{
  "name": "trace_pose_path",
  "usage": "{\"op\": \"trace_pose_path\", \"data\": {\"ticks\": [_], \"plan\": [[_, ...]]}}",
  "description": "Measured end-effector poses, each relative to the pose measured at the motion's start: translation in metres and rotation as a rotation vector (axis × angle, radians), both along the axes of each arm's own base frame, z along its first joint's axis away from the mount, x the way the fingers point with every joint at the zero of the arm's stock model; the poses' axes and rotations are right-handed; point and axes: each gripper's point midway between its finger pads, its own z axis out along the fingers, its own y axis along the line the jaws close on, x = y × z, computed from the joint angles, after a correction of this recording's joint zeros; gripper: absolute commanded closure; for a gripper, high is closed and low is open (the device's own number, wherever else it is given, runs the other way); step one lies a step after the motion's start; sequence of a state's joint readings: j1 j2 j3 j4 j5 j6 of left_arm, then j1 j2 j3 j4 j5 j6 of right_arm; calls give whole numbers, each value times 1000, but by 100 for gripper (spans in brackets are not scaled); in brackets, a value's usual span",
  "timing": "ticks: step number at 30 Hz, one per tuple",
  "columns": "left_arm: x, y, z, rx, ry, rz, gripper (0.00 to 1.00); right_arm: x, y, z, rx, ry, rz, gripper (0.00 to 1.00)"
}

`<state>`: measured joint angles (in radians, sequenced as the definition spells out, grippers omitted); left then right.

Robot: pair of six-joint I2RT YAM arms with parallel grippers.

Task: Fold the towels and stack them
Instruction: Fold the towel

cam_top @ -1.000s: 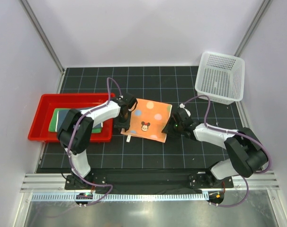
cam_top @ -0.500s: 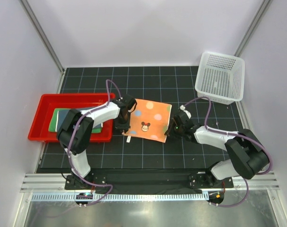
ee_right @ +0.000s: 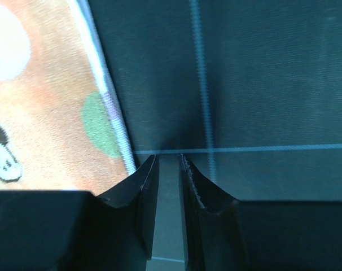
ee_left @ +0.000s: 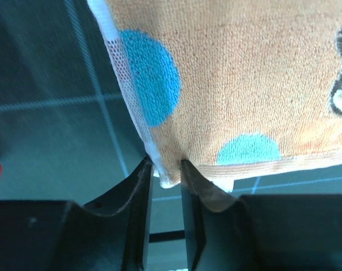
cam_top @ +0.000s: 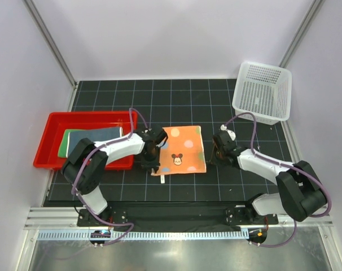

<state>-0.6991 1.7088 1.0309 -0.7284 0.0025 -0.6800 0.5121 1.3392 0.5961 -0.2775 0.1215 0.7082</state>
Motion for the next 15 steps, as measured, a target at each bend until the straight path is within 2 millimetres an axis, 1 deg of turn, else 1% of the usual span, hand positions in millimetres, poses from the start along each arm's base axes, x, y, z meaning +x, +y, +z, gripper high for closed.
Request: {"op": "trace_pose_path", "data": {"ticks": [3, 4, 5, 6, 8, 9, 12, 14, 15], "plan": [[-7, -3, 3, -2, 7, 2, 64, -2, -10, 3, -37, 14, 5, 65], [-8, -2, 6, 7, 7, 1, 61, -2, -11, 5, -46, 15, 16, 62], [-8, 0, 10, 24, 5, 0, 59, -3, -11, 9, -53, 16, 28, 62], [-5, 1, 15, 41, -3, -1, 58, -2, -11, 15, -57, 17, 45, 62], [8, 0, 32, 57, -40, -4, 56, 4, -4, 30, -47, -5, 89, 56], [19, -3, 45, 49, -71, -7, 55, 9, 2, 40, -29, -20, 124, 55], [65, -18, 89, -56, -183, -15, 53, 32, 28, 77, 70, -90, 264, 53], [103, -19, 120, -150, -268, -17, 52, 54, 44, 101, 119, -146, 360, 53], [115, -18, 129, -181, -292, -21, 52, 65, 50, 109, 128, -164, 412, 50]]}}
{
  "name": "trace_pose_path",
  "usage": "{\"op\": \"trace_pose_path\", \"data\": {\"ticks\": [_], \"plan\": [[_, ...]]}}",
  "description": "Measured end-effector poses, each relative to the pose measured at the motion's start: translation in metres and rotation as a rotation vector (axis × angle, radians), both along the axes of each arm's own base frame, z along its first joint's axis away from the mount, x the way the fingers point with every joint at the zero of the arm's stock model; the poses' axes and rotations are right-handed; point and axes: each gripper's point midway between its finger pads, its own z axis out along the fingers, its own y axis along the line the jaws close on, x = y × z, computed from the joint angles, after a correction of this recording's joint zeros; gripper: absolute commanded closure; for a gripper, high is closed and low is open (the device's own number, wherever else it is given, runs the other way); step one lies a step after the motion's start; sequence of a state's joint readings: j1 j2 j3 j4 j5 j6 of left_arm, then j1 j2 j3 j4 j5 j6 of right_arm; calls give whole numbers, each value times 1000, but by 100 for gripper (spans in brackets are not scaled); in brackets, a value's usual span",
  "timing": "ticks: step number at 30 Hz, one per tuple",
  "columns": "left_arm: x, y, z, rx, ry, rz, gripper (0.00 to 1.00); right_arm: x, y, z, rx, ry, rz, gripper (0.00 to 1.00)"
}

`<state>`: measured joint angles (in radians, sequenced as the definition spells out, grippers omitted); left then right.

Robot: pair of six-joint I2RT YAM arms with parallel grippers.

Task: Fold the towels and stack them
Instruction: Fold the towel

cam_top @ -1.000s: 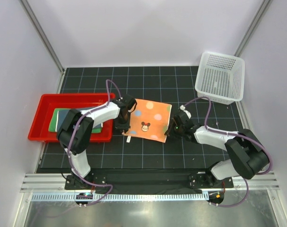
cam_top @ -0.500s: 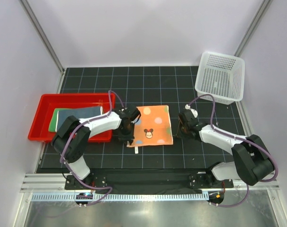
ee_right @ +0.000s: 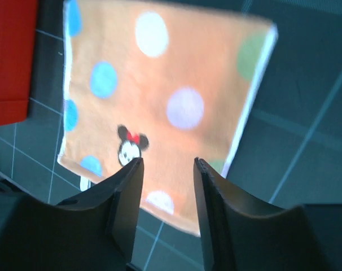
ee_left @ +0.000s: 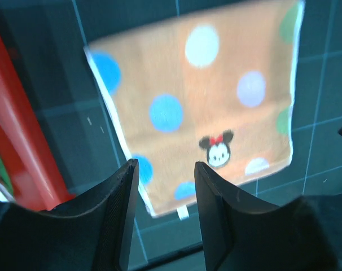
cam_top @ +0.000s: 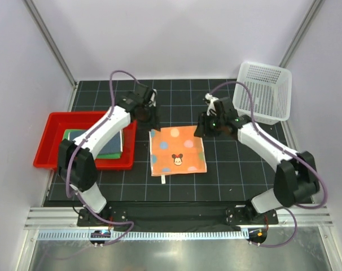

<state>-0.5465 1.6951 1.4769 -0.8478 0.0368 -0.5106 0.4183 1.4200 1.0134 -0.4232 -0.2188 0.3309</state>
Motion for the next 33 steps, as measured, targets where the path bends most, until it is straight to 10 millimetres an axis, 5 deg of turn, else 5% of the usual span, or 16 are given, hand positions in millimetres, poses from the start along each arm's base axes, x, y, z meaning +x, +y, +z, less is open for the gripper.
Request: {"op": "trace_pose_path", "data": {"ticks": [3, 6, 15, 17, 25, 33], "plan": [[37, 11, 16, -47, -61, -47, 52, 35, 12, 12, -4, -54, 139, 46], [55, 8, 5, -39, -62, -150, 53, 55, 14, 4, -19, -62, 241, 40], [58, 3, -79, 42, 92, -418, 58, 88, -7, -47, -56, 63, 433, 43], [64, 9, -83, 49, 96, -433, 55, 96, -11, -53, -60, 70, 462, 51], [102, 20, -72, 50, 18, -483, 55, 111, -18, -71, -56, 95, 547, 46], [98, 29, -102, 37, 125, -547, 58, 123, -12, -81, 7, 106, 646, 48]]}}
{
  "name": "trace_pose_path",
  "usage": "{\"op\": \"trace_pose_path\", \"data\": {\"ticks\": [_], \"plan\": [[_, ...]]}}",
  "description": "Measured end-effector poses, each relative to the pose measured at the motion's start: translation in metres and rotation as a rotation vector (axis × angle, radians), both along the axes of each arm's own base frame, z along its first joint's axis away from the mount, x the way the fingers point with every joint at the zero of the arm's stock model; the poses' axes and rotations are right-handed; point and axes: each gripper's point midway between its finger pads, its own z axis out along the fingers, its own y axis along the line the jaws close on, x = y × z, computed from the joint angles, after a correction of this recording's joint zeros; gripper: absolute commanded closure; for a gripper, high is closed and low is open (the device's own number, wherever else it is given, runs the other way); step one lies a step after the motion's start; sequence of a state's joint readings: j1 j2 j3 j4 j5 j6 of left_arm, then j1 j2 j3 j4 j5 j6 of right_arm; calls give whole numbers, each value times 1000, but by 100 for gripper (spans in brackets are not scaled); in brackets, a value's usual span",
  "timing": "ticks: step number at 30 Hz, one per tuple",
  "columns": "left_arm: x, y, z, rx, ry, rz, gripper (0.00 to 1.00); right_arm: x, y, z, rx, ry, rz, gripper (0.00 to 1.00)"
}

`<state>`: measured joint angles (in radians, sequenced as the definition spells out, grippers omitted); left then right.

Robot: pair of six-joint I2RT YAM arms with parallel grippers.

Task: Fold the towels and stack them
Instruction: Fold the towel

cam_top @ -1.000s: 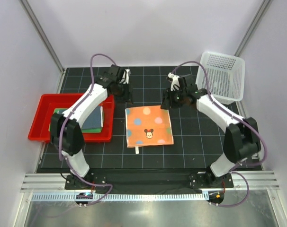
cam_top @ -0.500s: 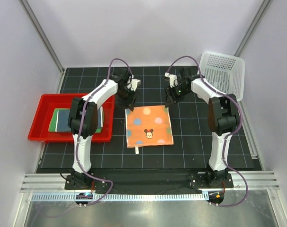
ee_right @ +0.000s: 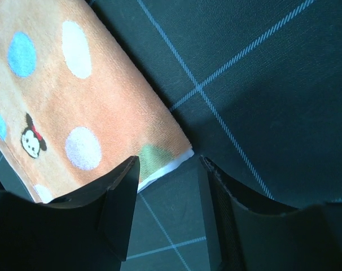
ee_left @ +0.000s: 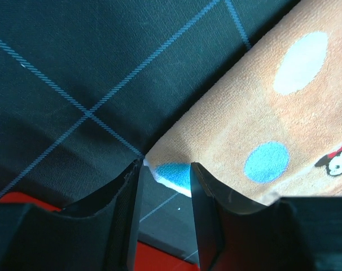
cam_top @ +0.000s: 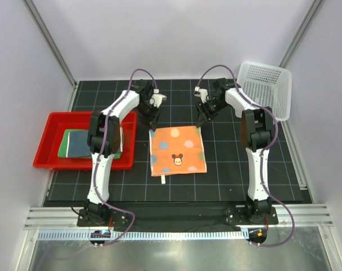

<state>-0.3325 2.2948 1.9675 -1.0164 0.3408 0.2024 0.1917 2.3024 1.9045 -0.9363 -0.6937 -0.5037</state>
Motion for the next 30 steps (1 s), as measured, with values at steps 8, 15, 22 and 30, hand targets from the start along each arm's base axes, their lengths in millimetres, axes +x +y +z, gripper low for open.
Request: {"op": "trace_pose_path", "data": {"ticks": [8, 15, 22, 30], "plan": [[-1, 5, 0, -9, 36, -34, 62, -8, 3, -16, 26, 63, 38, 48], [-4, 5, -13, -15, 77, -61, 73, -6, 7, -17, 49, 61, 59, 60], [-5, 7, -16, -5, 91, -76, 59, -5, 8, -19, 59, 64, 62, 54], [2, 13, -16, 19, 69, -78, 53, 5, 11, -19, 66, 47, 66, 63]]}}
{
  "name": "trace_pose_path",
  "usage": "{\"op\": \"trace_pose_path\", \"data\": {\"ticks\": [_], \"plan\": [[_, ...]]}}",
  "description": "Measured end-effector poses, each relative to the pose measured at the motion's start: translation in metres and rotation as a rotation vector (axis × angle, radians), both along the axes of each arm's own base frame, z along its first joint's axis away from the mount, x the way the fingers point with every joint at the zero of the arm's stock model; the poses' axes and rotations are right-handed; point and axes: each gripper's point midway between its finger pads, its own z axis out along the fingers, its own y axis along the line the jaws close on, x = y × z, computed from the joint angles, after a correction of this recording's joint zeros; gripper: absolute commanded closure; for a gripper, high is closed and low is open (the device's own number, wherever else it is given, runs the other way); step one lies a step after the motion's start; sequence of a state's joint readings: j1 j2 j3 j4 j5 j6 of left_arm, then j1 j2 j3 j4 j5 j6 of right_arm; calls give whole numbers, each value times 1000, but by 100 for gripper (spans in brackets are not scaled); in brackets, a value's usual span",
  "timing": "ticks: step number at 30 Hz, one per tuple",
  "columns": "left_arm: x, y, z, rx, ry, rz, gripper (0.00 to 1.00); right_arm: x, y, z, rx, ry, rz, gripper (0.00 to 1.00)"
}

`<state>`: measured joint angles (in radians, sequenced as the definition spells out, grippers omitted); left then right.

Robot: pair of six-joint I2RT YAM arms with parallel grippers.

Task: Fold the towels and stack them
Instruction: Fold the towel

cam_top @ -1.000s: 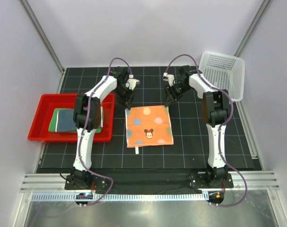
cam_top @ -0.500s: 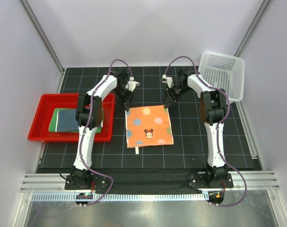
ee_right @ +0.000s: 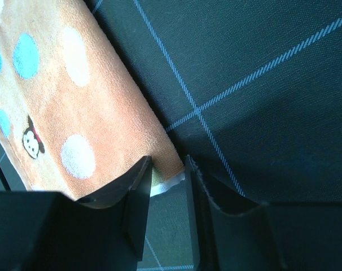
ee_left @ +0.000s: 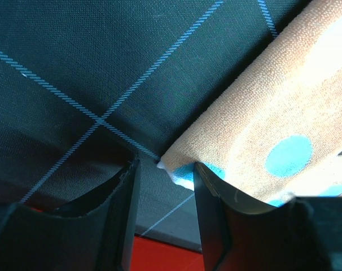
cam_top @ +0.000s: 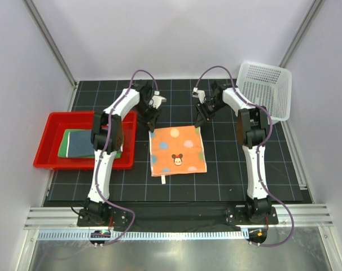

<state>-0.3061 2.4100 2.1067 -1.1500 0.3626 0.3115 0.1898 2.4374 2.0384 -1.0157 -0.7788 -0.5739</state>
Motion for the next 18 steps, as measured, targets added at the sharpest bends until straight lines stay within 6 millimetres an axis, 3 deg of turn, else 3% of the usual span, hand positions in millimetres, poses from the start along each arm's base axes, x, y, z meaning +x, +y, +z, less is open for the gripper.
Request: {"op": "trace_pose_path", "data": {"ticks": [4, 11, 15, 18], "plan": [[0, 0, 0, -1, -3, -12, 54, 0, 0, -2, 6, 5, 2, 72], [0, 0, -1, -8, 6, -28, 69, 2, -4, -4, 6, 6, -2, 79], [0, -4, 0, -34, 20, -36, 73, 2, -6, -5, 4, 8, -6, 81], [-2, -9, 4, -59, 27, -38, 85, 2, -8, -5, 4, 9, -6, 82]]}}
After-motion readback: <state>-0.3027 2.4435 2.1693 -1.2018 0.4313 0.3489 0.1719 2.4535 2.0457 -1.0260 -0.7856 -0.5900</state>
